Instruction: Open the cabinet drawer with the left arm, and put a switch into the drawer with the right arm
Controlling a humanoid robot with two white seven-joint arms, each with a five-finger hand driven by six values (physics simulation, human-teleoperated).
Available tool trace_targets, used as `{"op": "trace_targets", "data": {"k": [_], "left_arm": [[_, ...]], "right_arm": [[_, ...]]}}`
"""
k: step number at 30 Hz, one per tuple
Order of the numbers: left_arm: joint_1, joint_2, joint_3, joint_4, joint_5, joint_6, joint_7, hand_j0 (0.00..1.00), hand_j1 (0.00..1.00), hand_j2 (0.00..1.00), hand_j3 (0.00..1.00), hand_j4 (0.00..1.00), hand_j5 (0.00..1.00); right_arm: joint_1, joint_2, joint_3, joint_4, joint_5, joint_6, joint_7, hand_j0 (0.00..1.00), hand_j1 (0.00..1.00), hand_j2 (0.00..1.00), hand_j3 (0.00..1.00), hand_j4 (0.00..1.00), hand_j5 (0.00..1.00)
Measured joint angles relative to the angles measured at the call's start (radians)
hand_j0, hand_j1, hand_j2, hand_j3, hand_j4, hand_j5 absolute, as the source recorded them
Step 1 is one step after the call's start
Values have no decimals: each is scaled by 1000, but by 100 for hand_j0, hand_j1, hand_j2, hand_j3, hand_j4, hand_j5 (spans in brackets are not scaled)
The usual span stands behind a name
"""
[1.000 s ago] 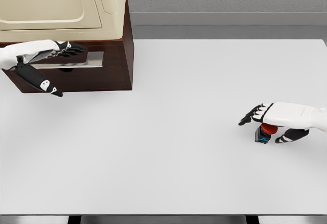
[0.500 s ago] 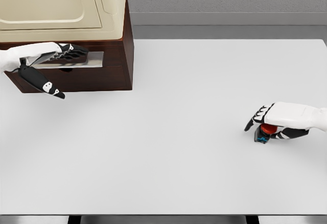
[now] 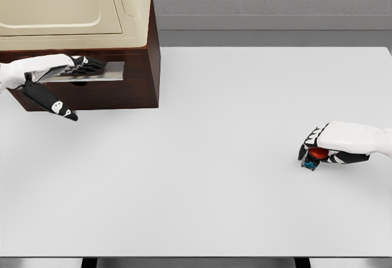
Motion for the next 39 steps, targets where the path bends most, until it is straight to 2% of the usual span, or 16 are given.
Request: {"op": "trace_targets", "data": {"k": [2,3,4,18,27,30,31,32,39], "left_arm": [[2,0,1,0,0,-1,1,100,100,100,100,100,100],[2,0,1,0,-1,0,0,100,100,100,100,100,100],[1,0,1,0,0,0,0,100,100,100,100,100,100],[20,4,11,-3,7,-18,10,100,100,100,100,100,100],[38,8,18,-8,12,-34,23,100,100,100,100,100,100],[40,13,16,-10,33,-29,21,100,100,100,100,100,100],[47,12,17,-14,91,-6,-16,100,100,100,100,100,100],[51,13,8,-20,133,8,-10,100,100,100,100,100,100],[57,39,10,-22,191,2,-2,100,100,100,100,100,100]], "right_arm": [[0,0,0,0,0,0,0,53,53,53,53,53,53],[0,0,0,0,1,0,0,47,47,47,47,47,47],[0,0,1,0,0,0,0,46,46,46,46,46,46],[-58,18,-3,-1,-1,-1,0,47,47,47,47,47,47],[-143,50,5,-8,-1,0,0,47,47,47,47,47,47],[-184,67,31,-9,0,-1,1,46,46,46,46,46,46],[-196,72,40,-9,-1,0,0,46,46,46,46,46,46],[-209,77,50,-9,0,0,0,45,45,45,45,45,45],[-252,99,87,-9,0,0,0,45,45,45,45,45,45]]}}
